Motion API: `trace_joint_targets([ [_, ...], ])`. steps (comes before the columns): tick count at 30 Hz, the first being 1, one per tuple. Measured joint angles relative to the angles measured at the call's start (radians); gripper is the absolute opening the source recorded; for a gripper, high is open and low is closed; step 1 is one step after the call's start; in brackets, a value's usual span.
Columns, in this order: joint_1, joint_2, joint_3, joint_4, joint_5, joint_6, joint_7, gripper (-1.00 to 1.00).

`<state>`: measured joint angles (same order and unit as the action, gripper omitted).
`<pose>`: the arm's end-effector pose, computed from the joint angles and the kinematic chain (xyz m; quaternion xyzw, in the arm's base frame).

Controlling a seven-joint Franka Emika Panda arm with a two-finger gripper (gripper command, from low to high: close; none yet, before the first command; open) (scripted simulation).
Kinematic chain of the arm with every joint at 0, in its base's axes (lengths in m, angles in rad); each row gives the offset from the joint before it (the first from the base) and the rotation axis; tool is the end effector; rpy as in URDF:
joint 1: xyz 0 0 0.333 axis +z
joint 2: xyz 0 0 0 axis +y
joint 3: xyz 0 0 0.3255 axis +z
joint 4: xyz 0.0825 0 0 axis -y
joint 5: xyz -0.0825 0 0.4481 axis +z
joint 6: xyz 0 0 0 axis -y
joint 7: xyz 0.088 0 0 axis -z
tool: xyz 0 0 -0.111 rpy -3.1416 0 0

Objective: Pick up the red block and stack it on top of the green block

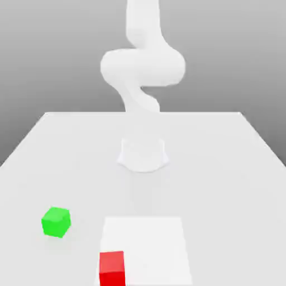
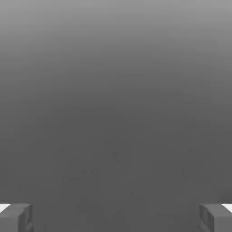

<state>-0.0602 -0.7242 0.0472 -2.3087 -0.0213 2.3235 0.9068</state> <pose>0.4355 -0.0003 0.6847 -0.8373 0.4101 -0.3367 0.1319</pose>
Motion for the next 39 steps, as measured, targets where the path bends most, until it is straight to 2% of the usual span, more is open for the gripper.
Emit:
trace_joint_targets([
  [10, -0.206, 0.308, 0.161, -0.035, -0.115, 0.094, 0.452, 0.00],
  [18, -0.312, 0.553, 0.229, -0.062, -0.209, 0.166, 0.810, 0.00],
  [26, -0.349, 0.783, 0.225, -0.092, -0.237, 0.247, 1.121, 0.00],
  [33, -0.349, 0.955, 0.217, -0.122, -0.139, 0.337, 1.299, 0.00],
  [37, -0.315, 1.086, 0.170, -0.105, -0.183, 0.440, 1.360, 0.00],
  [38, -0.300, 1.121, 0.151, -0.099, -0.201, 0.468, 1.373, -1.00],
  [39, -0.300, 1.121, 0.151, -0.099, -0.201, 0.468, 1.373, -1.00],
])
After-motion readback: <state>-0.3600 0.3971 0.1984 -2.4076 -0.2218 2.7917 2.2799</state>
